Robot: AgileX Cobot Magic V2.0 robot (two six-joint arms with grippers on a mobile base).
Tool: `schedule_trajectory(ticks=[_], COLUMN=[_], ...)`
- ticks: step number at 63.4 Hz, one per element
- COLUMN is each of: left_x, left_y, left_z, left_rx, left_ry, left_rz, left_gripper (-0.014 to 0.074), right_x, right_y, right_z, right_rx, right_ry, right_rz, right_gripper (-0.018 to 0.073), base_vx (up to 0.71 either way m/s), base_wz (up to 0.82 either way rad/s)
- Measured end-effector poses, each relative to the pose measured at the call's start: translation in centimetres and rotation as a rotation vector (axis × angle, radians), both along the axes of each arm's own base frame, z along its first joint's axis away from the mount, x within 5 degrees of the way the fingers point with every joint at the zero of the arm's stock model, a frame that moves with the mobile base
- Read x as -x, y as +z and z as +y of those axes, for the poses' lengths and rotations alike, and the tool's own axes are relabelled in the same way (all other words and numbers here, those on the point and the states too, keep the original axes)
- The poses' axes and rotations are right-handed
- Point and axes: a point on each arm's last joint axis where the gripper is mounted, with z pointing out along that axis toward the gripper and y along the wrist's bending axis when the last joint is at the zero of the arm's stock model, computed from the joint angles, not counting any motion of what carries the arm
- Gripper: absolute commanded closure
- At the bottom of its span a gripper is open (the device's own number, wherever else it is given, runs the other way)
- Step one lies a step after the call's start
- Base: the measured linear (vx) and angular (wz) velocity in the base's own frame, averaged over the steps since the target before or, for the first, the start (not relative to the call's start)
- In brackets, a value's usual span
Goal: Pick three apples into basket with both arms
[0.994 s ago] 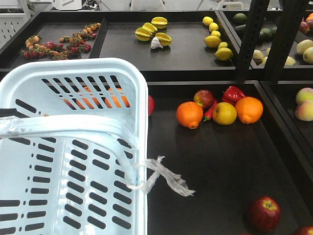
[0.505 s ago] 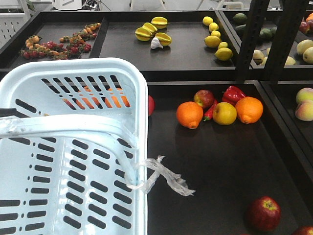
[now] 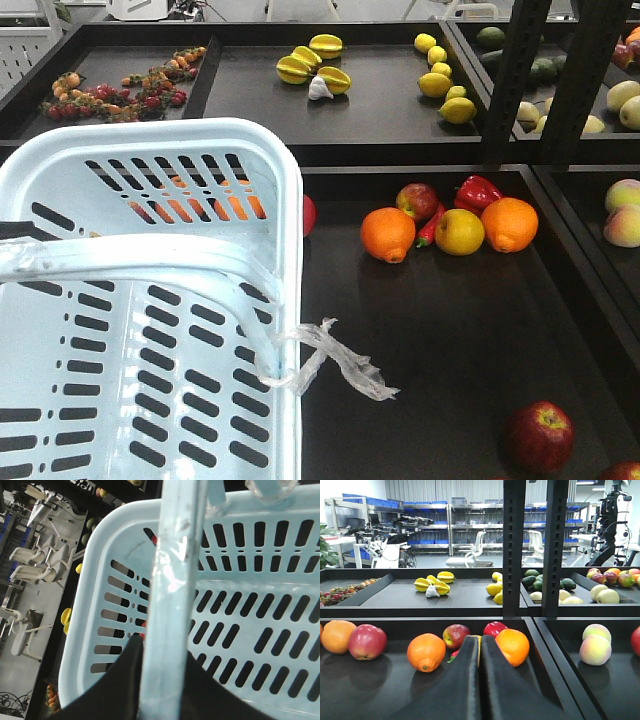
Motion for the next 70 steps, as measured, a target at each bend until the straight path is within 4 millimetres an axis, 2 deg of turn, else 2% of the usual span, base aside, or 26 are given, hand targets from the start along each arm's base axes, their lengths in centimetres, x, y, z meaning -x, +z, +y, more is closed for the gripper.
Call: schedule_trajectory(ticks=[10,19,37,50,59,70], left_x=[-0.7,-2.6,-7.6,-10.9,-12.9,-14.4], left_y=[-0.3,-1.7,-7.9,-11.1,-13.5,-16.3], left_z=[-0.5,-1.8,-5.3,-7.4,-8.8,-9.8], left_rx=[-0.015,-0.054,-0.039,-0.022,-0.023,-0.047], left_ry=[0.000,0.004,0.058,0.097,0.121,0.141], left_rz=[0.021,0.083,0.162,0.178,0.234,0.302], left_gripper=[0.0603,0.0603,0.0603,0.0598,0.0594,0.0593], right_x=[0.0,0.0,0.0,0.0,0.0,0.0], right_y=[0.0,0.0,0.0,0.0,0.0,0.0], right_z=[0.0,0.0,0.0,0.0,0.0,0.0], right_rx=[0.000,0.000,0.000,0.000,0.000,0.000], right_ry=[0.000,0.000,0.000,0.000,0.000,0.000], right_rz=[0.000,0.000,0.000,0.000,0.000,0.000], right_gripper=[0.0568,0.0568,0.0568,0.0568,0.0568,0.0568], base_vx=[0.00,0.00,0.00,0.00,0.00,0.00], base_wz=[0.00,0.00,0.00,0.00,0.00,0.00])
